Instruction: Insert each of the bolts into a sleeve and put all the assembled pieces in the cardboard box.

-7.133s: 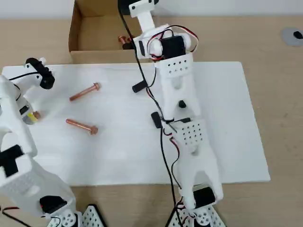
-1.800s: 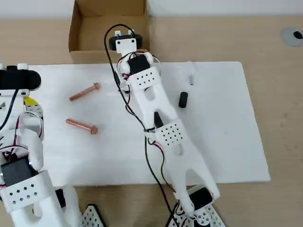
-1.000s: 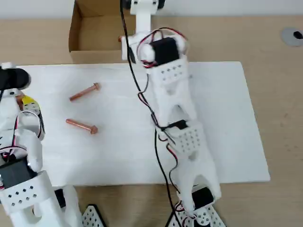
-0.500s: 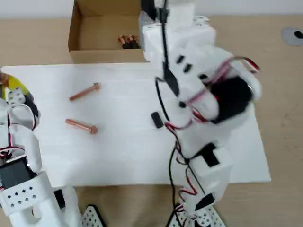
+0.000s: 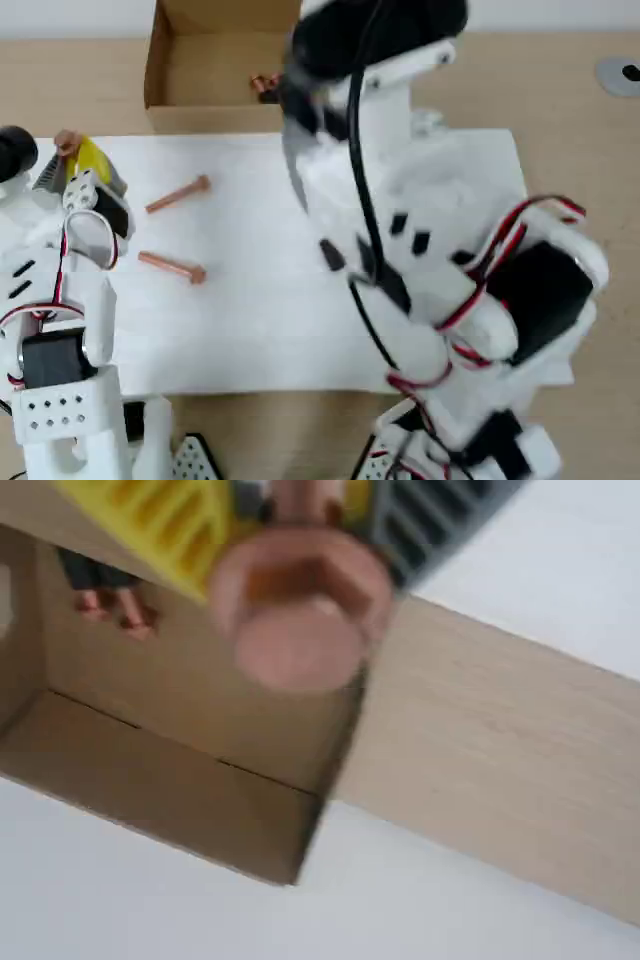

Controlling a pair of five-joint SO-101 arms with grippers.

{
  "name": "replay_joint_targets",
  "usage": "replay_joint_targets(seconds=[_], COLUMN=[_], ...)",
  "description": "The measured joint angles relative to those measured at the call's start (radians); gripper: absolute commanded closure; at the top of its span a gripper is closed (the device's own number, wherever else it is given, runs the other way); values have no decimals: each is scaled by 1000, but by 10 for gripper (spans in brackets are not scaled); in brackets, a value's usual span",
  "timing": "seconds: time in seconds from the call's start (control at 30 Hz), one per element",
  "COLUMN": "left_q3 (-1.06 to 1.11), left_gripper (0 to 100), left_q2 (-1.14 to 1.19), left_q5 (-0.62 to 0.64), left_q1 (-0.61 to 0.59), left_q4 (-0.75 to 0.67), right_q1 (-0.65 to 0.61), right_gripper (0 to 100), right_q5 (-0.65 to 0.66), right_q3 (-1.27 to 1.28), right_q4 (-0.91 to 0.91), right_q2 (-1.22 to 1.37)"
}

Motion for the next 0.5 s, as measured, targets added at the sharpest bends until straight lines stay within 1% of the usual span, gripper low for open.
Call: replay_joint_targets(seconds=[0.2,0.27,0.37,0.5], left_q3=[-26,-26,-26,-26], left_gripper=[994,994,994,994], left_q2=[0,0,-2,-2], left_q5=[0,0,0,0], left_q1=[11,41,106,193], left_q4=[0,0,0,0], right_q1=[-44,-52,-51,-51], right_gripper=[989,989,989,989], right_q5=[6,6,9,78], right_q3=[439,575,790,1100], right_q4=[-2,-34,-127,-315], right_q2=[-247,-316,-413,-545])
